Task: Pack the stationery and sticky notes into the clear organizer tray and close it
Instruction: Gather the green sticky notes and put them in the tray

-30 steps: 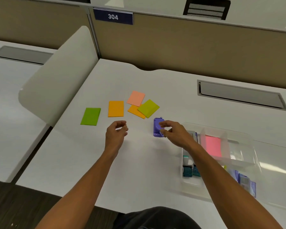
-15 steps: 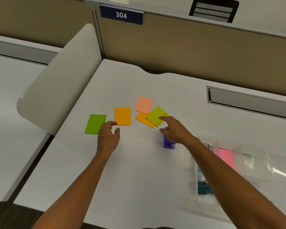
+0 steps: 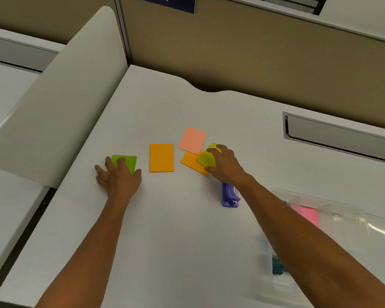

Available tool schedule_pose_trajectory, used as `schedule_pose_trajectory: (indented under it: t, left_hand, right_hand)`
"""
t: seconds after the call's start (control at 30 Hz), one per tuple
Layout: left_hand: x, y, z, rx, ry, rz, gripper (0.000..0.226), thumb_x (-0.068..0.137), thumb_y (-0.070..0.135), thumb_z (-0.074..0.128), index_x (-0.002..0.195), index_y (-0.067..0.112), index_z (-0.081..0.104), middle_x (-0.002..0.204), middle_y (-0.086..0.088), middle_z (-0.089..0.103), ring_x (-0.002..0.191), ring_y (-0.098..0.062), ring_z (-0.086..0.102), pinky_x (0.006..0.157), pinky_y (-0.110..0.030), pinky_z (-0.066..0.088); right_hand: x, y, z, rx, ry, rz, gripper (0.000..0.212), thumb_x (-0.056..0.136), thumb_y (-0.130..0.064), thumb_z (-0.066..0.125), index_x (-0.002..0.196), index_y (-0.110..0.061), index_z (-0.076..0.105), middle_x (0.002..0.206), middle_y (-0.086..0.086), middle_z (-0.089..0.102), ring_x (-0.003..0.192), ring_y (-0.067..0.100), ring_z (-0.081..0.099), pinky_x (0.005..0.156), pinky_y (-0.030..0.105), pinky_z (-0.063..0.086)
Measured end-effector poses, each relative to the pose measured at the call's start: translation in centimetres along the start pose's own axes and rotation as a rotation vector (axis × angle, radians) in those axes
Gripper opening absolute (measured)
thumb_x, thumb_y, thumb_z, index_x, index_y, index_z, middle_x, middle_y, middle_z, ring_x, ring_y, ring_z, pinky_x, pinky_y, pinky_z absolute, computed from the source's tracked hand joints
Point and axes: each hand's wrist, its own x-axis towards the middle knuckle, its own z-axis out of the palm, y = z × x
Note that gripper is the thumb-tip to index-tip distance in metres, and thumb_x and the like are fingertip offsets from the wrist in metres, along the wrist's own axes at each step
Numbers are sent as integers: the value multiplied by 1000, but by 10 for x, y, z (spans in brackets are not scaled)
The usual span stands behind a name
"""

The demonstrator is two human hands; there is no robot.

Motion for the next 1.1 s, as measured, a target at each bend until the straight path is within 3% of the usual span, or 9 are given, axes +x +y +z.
schedule_pose_trajectory:
  t: [0.2,0.33,0.47,0.73,0.97,1.1]
  left_hand:
    - [9,0,5,58,-26,18,49,90,32,62,131,14,43,153,-21,20,138,-53,12,111,-64,13]
    - [13,-2,-3,61,-1,36,48,83,30,70,123,11,50,136,-20,36,124,-46,31,100,-56,34]
    - [9,4,-6,100,-4,52,43,81,29,73,115,11,55,131,-20,38,119,-41,36,96,-52,35]
    - [-3,6,-10,26,-69,18,67,68,39,84,117,12,48,127,-20,35,114,-41,40,95,-47,39]
    - [-45,-6,-1,-223,-154,50,45,72,33,82,102,11,57,120,-15,35,101,-36,53,83,-46,54]
    - [-69,-11,5,-258,-141,75,28,82,22,74,103,14,57,123,-14,37,96,-36,57,74,-37,48]
  right_hand:
    - [20,0,2,-87,-80,109,92,82,-52,67,154,-25,15,159,15,12,139,43,22,109,50,30]
    - [20,-5,8,-155,-77,75,95,78,-52,70,152,-26,16,154,13,20,134,40,27,103,50,37]
    - [13,-12,11,-136,-92,61,106,74,-50,74,154,-24,9,151,14,23,135,38,28,102,50,39]
    - [-23,-39,34,-272,-179,-49,113,65,-56,80,152,-27,13,142,14,27,127,36,30,97,48,42]
    - [-60,-50,55,-224,-283,-45,123,59,-57,85,151,-29,8,142,16,25,130,37,28,97,49,42]
    - [-81,-51,66,-212,-265,-52,121,60,-58,83,150,-30,8,143,16,26,130,37,30,97,50,41]
